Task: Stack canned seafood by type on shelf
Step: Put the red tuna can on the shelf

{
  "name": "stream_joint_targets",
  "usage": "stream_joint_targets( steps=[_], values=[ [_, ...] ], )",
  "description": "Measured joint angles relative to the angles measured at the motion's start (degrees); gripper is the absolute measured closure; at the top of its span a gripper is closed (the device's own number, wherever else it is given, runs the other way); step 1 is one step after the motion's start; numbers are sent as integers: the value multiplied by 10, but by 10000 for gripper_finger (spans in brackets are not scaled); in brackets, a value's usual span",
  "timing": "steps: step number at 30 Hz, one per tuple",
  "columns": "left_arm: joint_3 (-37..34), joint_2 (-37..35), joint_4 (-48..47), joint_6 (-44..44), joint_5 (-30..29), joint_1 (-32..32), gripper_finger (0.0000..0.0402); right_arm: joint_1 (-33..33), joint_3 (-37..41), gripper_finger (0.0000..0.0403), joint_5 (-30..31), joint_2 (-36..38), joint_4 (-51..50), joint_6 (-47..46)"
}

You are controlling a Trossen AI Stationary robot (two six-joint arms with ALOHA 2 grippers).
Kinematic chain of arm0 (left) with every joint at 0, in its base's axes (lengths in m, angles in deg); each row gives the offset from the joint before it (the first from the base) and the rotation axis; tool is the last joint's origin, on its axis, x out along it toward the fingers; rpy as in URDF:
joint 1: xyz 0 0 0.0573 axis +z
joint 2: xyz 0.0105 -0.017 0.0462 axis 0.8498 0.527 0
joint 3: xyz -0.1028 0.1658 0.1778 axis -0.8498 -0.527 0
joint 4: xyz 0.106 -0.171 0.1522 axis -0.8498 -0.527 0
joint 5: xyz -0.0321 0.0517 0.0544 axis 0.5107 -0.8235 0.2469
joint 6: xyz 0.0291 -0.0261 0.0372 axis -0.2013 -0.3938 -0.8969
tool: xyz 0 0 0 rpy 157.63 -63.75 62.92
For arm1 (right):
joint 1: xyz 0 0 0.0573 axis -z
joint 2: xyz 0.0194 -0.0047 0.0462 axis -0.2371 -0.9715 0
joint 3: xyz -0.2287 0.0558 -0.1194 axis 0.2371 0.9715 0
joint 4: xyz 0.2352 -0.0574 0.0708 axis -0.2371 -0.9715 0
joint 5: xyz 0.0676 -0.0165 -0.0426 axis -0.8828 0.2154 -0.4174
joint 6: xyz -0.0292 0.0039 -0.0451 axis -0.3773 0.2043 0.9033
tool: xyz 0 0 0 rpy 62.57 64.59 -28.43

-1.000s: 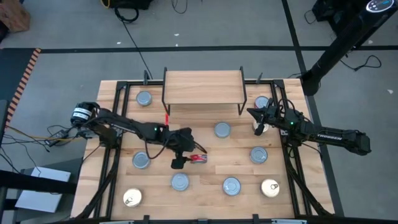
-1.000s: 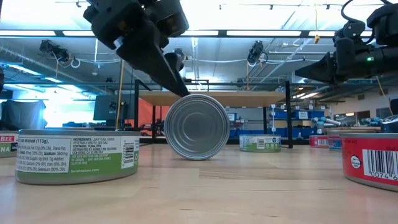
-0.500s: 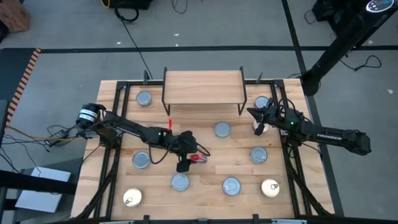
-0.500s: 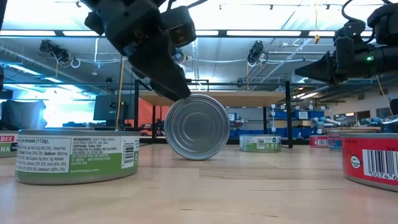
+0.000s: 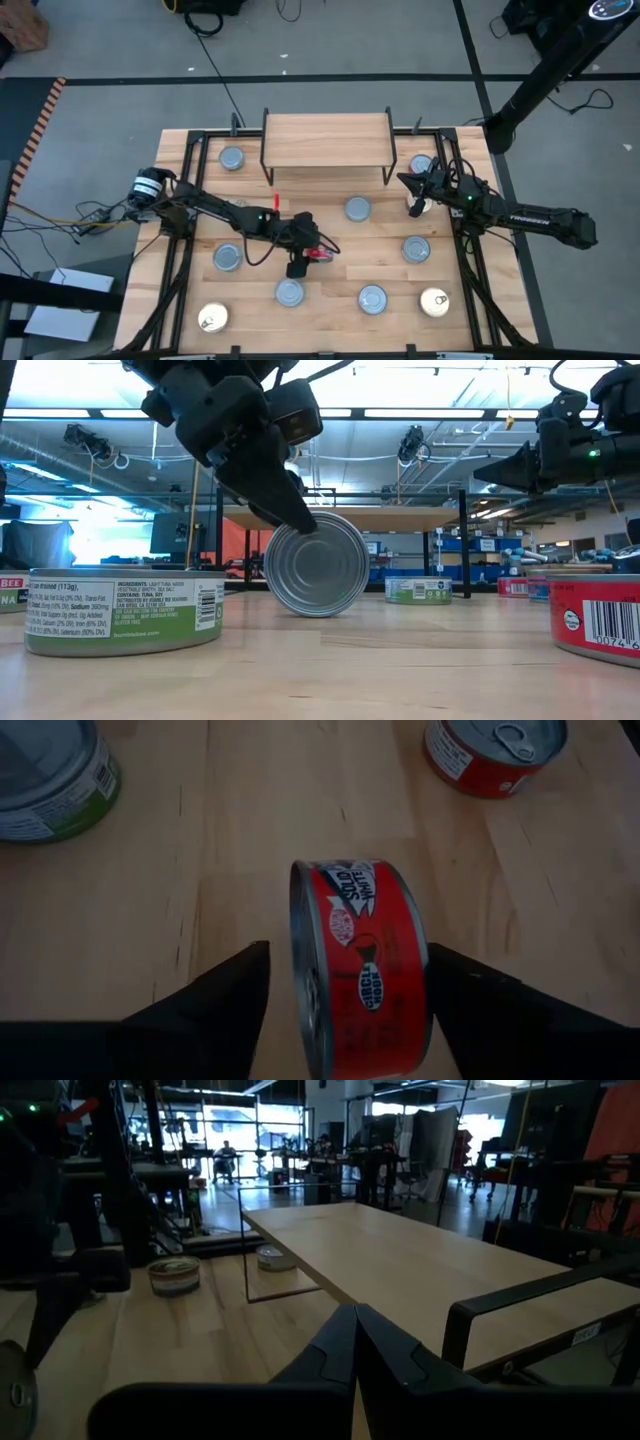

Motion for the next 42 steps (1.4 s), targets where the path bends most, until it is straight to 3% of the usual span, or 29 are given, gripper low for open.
stream_joint_targets(
  steps=[8,11,21,29,36,42],
  values=[
    [11,0,-18,-21,6,2,247,0,0,384,0,0,2,0],
    [47,0,-71,-56,-13,2,259,0,0,384,0,0,2,0],
    [193,0,-231,-226,-262,2,259,0,0,384,0,0,2,0],
    [233,-1,-242,-341,-440,33,259,0,0,384,0,0,2,0],
    [227,-1,-212,-390,-454,117,259,0,0,384,0,0,2,0],
    [227,8,-119,-473,-413,200,259,0,0,384,0,0,2,0]
  ],
)
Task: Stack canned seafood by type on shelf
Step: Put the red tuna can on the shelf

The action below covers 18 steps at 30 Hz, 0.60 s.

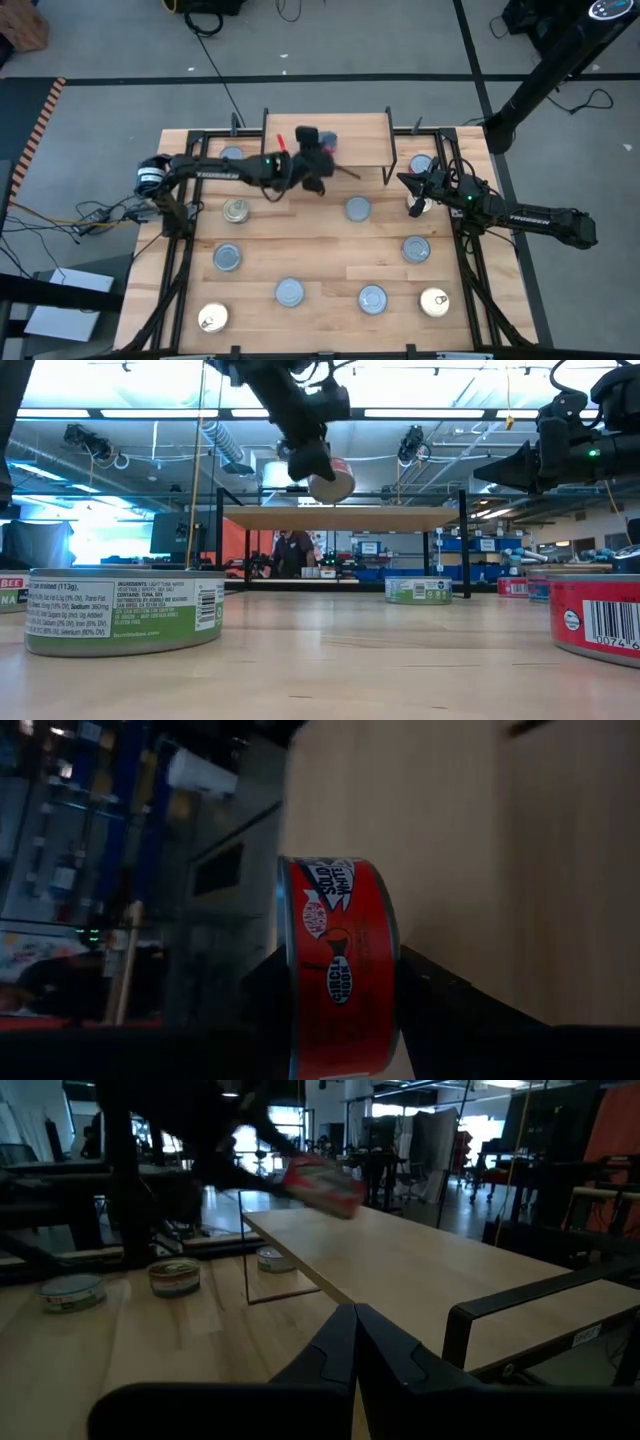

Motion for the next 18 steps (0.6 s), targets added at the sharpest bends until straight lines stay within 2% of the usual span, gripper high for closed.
stream_joint_targets(
  steps=[4,8,18],
  values=[
    [0,24,32,-39,30,48,259,0,0,384,0,0,1,0],
    [1,59,68,-76,28,79,259,0,0,384,0,0,8,0],
    [5,76,92,-95,43,82,259,0,0,384,0,0,9,0]
  ],
)
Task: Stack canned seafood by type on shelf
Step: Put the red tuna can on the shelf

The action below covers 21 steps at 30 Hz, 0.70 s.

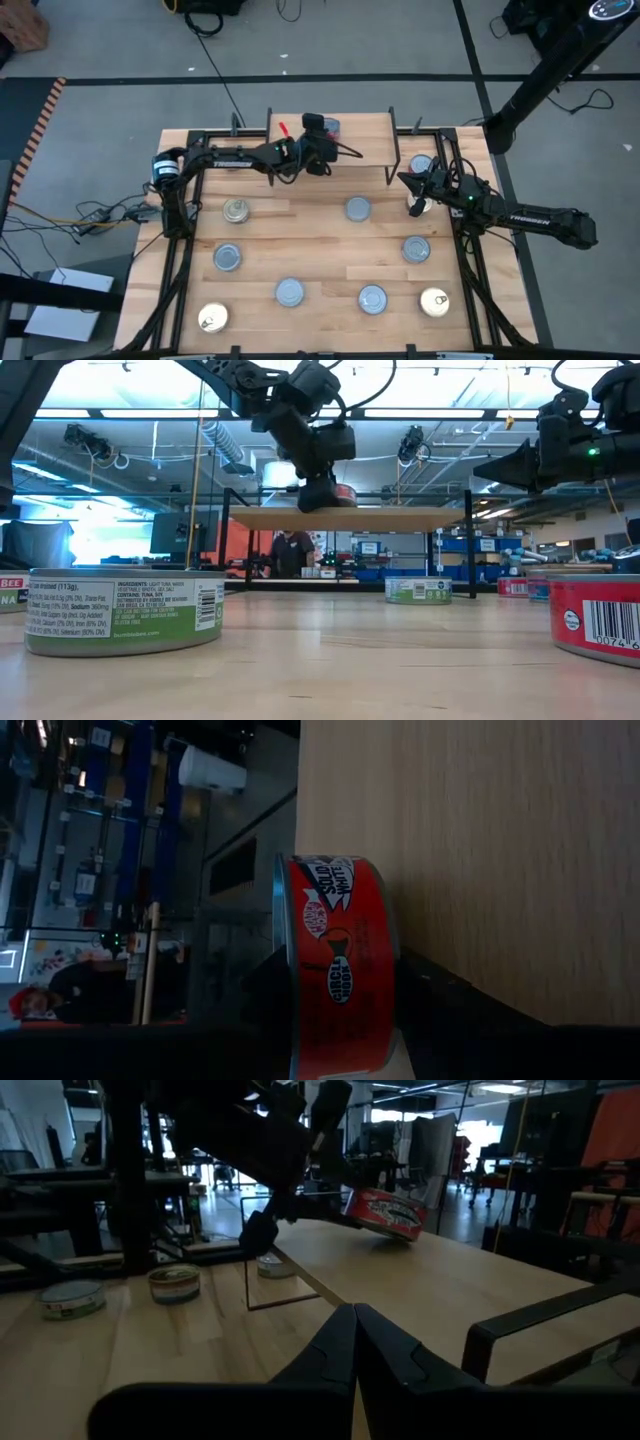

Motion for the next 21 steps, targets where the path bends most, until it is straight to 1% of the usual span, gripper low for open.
stream_joint_targets(
  steps=[3,10,17,21],
  values=[
    [4,0,-8,0,0,0,259,0,0,384,0,0,0,0],
    [6,0,-15,0,6,-2,230,0,0,384,0,0,0,0],
    [6,1,-19,-26,3,-12,225,0,0,384,0,0,0,0],
    [16,4,-49,-27,9,-15,223,0,0,384,0,0,0,0]
  ],
)
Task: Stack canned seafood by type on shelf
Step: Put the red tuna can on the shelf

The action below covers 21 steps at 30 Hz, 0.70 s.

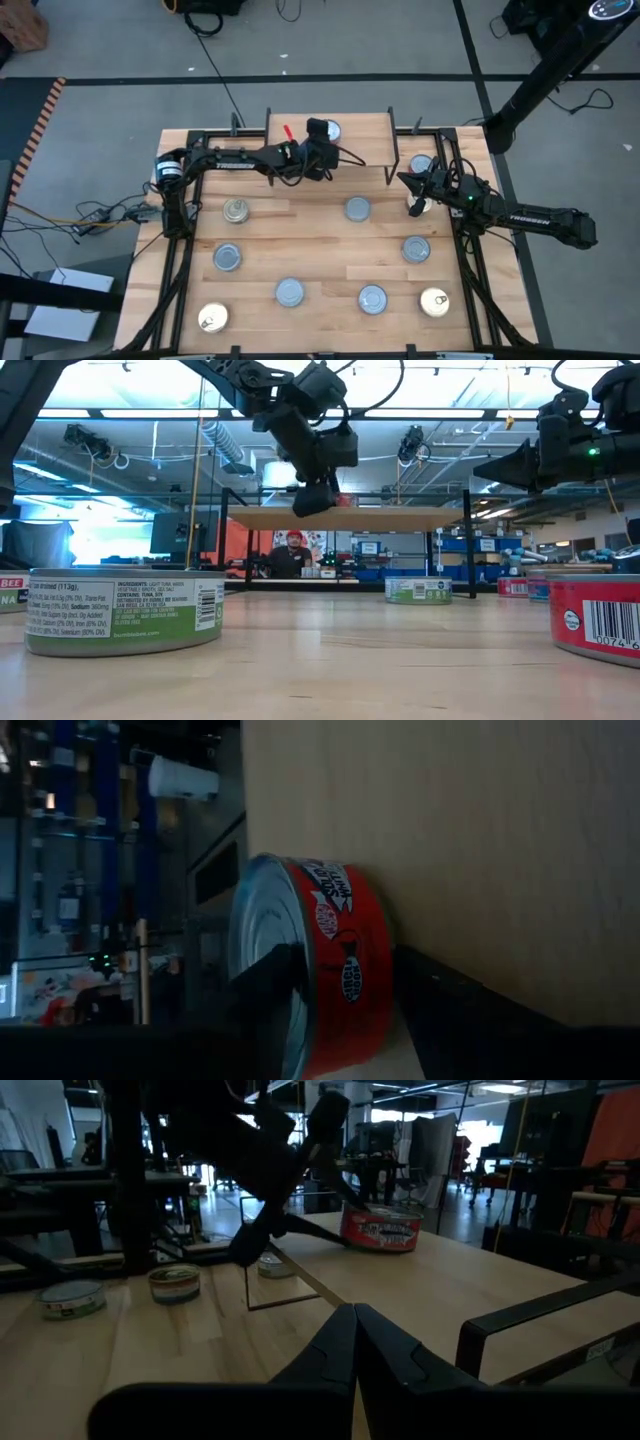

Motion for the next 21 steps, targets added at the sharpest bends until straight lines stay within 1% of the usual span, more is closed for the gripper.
stream_joint_targets(
  steps=[5,9,15,18,21],
  values=[
    [32,0,-43,40,22,0,213,0,0,384,0,0,0,0],
    [52,-1,-65,72,41,3,195,0,0,384,0,0,0,0],
    [71,-2,-80,76,41,7,170,0,0,384,0,0,0,0],
    [71,-2,-87,76,41,8,172,0,0,384,0,0,0,0],
    [71,-2,-101,76,56,5,200,0,0,384,0,0,0,0]
  ],
)
